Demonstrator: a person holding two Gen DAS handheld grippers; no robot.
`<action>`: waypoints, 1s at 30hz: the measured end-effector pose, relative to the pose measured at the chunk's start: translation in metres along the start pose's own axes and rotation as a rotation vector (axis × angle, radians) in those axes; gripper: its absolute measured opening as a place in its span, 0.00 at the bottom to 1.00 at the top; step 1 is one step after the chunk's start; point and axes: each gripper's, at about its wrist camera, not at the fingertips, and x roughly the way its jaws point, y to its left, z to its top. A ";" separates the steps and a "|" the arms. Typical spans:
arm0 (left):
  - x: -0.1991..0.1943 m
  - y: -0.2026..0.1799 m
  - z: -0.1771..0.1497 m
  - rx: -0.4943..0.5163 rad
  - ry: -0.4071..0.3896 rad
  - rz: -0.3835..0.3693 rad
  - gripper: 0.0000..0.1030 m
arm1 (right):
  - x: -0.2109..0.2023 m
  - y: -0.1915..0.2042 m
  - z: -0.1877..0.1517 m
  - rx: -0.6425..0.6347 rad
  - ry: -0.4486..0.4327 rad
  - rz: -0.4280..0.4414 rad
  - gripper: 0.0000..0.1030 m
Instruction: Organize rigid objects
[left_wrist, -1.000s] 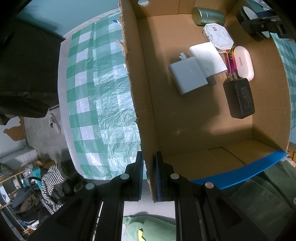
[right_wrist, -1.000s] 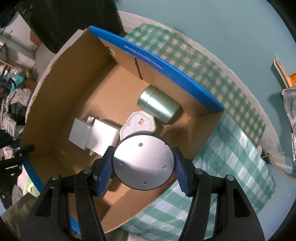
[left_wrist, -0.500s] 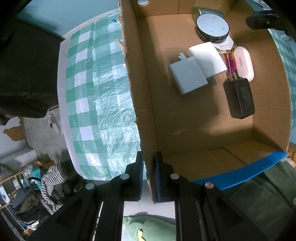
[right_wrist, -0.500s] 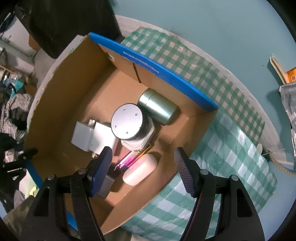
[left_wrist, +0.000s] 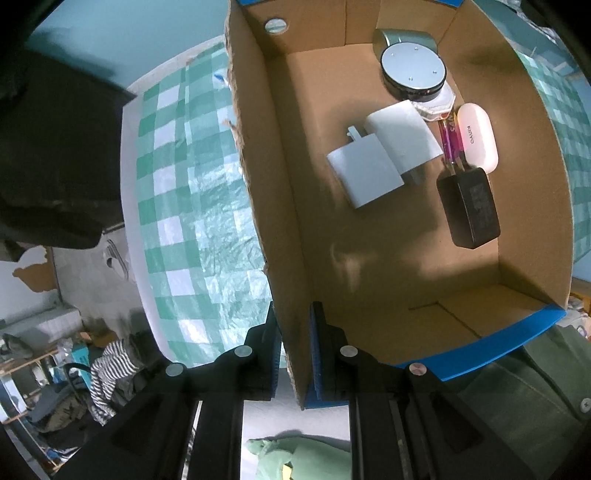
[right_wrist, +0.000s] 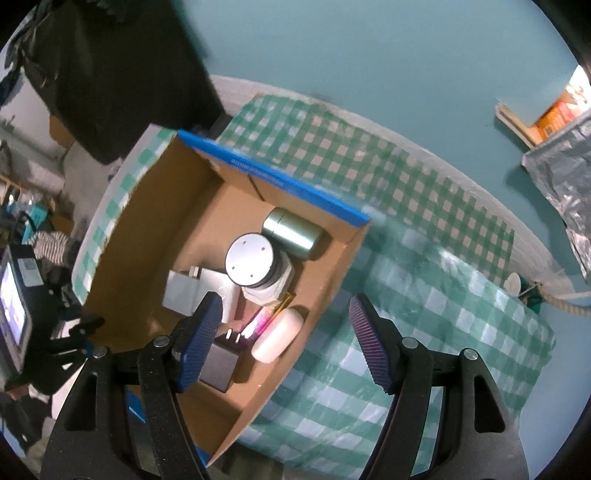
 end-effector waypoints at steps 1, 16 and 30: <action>-0.002 0.000 0.000 -0.001 -0.004 0.004 0.13 | -0.005 -0.002 -0.001 0.010 -0.010 -0.004 0.70; -0.098 0.007 0.012 -0.073 -0.269 0.017 0.64 | -0.080 -0.016 -0.023 0.119 -0.151 -0.101 0.70; -0.187 0.015 0.007 -0.147 -0.615 -0.047 0.80 | -0.154 -0.028 -0.049 0.256 -0.359 -0.163 0.70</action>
